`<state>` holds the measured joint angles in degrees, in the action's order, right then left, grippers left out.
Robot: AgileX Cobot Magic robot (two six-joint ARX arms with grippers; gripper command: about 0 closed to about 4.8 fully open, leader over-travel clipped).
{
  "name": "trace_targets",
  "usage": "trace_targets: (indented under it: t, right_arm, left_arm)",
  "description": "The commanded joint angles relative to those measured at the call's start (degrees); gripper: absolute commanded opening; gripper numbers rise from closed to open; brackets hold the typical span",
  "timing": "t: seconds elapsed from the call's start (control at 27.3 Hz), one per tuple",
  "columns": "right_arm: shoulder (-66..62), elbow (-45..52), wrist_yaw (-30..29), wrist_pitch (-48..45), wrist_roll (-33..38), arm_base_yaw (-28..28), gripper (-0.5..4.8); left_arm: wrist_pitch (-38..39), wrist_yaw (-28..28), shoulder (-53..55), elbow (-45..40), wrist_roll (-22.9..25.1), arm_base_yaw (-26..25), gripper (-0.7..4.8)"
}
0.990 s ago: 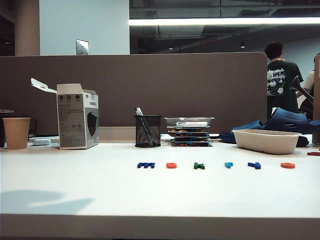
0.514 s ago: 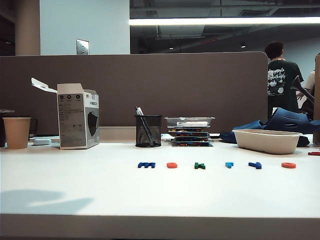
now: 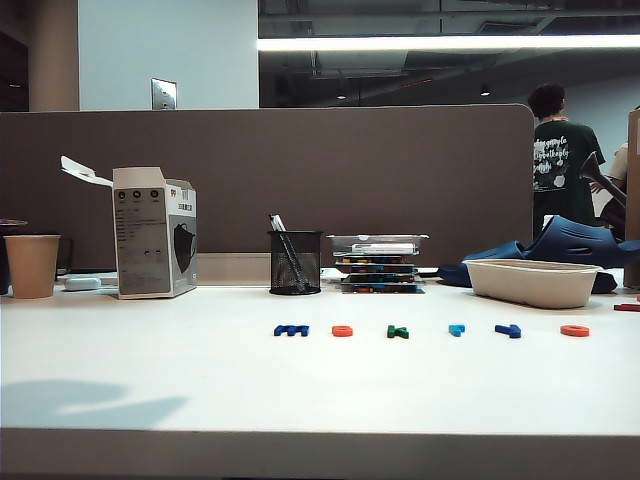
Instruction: Select the appropriate letters from the row of letter magnets placed on the table to arrange into the word "sky".
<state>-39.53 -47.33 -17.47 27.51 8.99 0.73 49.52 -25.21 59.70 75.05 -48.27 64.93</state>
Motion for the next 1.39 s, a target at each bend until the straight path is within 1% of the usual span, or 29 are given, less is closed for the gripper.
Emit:
trace_targets:
  t: [0.04,0.07,0.11,0.29,0.37,0.44,0.48,0.51,0.59,0.66,0.7,0.77,0.81,0.92,1.03,1.06,1.14,1.17,1.39]
  right_arm:
    - [-8.8,-5.7,-8.6,-2.7,0.7,2.6,-0.06]
    - [-11.0,-7.1,-9.9,-3.3,1.2,3.7,-0.06]
    - [-13.7,-8.8,-9.8,-3.8,2.3,5.0,-0.06]
    - [-24.8,-16.7,-8.5,-3.2,5.0,11.6,-0.06]
    - [-29.1,-20.0,-5.4,-2.6,7.1,14.7,-0.06]
    - [-32.9,-23.1,-1.9,-1.4,7.6,17.9,-0.06]
    - [-37.2,-26.6,2.8,1.3,7.6,21.0,-0.06]
    - [-40.6,-29.3,5.9,3.5,7.6,22.9,-0.06]
    - [-46.7,-33.5,8.9,6.3,7.6,25.6,-0.05]
    - [-50.5,-35.7,10.2,7.5,7.6,26.8,0.04]
    - [-51.8,-36.4,10.7,7.7,7.7,27.3,0.20]
    - [-55.2,-37.7,11.8,8.2,7.9,28.3,0.95]
    - [-56.4,-38.1,11.8,8.3,8.0,28.6,1.16]
    - [-60.5,-39.2,12.0,8.5,7.9,29.7,1.22]
    - [-64.0,-40.0,15.2,8.9,7.9,30.9,1.25]
    - [-64.9,-40.3,16.3,9.2,7.9,31.1,1.38]
    - [-67.0,-40.8,16.9,9.6,7.9,31.4,1.98]
    - [-67.9,-41.2,17.5,10.0,7.9,31.7,2.07]
    - [-71.6,-41.5,19.1,10.3,9.3,32.6,2.07]
  left_arm:
    - [-0.4,-0.5,-0.1,0.2,0.2,0.0,-0.05]
    - [-0.4,-0.5,-0.1,0.2,0.2,0.0,-0.05]
    - [-0.4,-0.5,-0.1,0.2,0.2,0.0,-0.05]
    - [-0.4,-0.5,-0.1,0.2,0.2,0.0,-0.05]
    - [-0.4,-0.5,-0.1,0.2,0.2,0.0,-0.05]
    - [-0.4,-0.5,-0.1,0.2,0.2,0.0,-0.05]
    - [-0.4,-0.5,-0.1,0.2,0.2,0.0,-0.05]
    - [-0.4,-0.5,-0.1,0.2,0.2,0.0,-0.05]
    - [-0.3,-0.5,-0.1,0.2,0.2,0.0,-0.05]
    - [-0.3,-0.5,-0.1,0.2,0.2,0.0,-0.05]
    - [-0.3,-0.5,-0.1,0.2,0.2,0.0,-0.05]
    - [-0.4,-0.5,-0.1,0.2,0.2,0.0,-0.05]
    - [-0.4,-0.5,-0.1,0.2,0.2,0.0,-0.05]
    - [-0.3,-0.5,-0.1,0.2,0.2,0.0,-0.05]
    - [-0.3,-0.5,-0.1,0.2,0.2,0.0,-0.05]
    - [-0.3,-0.5,-0.1,0.2,0.2,0.0,-0.05]
    - [-0.4,-0.5,-0.1,0.2,0.2,0.0,-0.05]
    - [-0.3,-0.5,-0.1,0.2,0.2,0.0,-0.05]
    - [-0.3,-0.5,-0.1,0.2,0.2,0.0,-0.05]
